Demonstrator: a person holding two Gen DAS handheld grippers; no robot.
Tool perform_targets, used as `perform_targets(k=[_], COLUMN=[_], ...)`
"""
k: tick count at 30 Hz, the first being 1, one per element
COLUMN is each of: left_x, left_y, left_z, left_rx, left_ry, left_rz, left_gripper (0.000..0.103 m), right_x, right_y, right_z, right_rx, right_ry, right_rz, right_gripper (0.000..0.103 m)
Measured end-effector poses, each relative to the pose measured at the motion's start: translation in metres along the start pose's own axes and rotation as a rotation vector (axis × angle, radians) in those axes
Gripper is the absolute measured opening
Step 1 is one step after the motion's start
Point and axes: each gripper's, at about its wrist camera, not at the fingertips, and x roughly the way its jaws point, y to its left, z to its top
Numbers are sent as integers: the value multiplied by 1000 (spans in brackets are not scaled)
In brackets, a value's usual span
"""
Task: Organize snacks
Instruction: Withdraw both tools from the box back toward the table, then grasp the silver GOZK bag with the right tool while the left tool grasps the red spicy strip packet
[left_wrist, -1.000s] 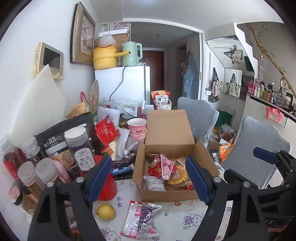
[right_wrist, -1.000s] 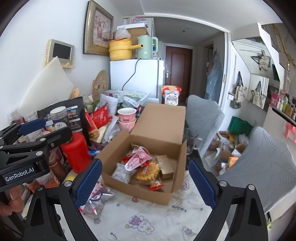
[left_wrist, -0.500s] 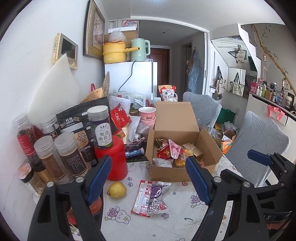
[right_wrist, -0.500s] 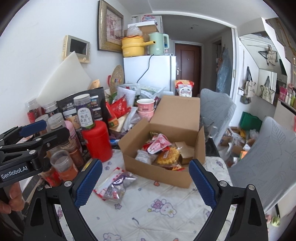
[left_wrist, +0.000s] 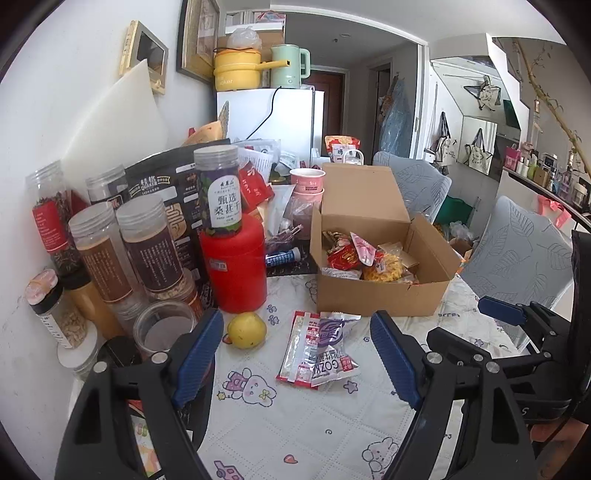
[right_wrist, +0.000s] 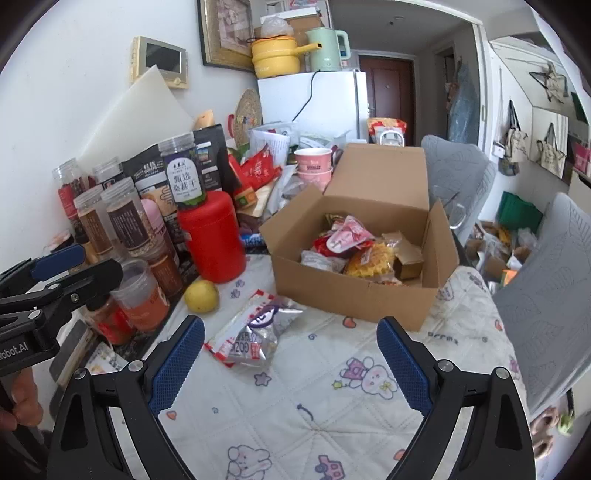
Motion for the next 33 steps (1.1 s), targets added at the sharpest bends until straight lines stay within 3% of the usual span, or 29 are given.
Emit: perform_targets(k=[14, 27, 33], left_x=[69, 113, 122], left_y=[31, 60, 62], left_z=[-36, -51, -53], left_rx=[-37, -62, -71], left_ry=[129, 197, 211], left_rz=[33, 87, 78], left_gripper=[82, 82, 82], right_x=[78, 158, 182], right_y=[10, 32, 33], right_z=[-16, -12, -10], right_rx=[-22, -90, -87], right_ry=[135, 237, 277], right_rz=[-2, -16, -33], right_gripper=[96, 96, 95])
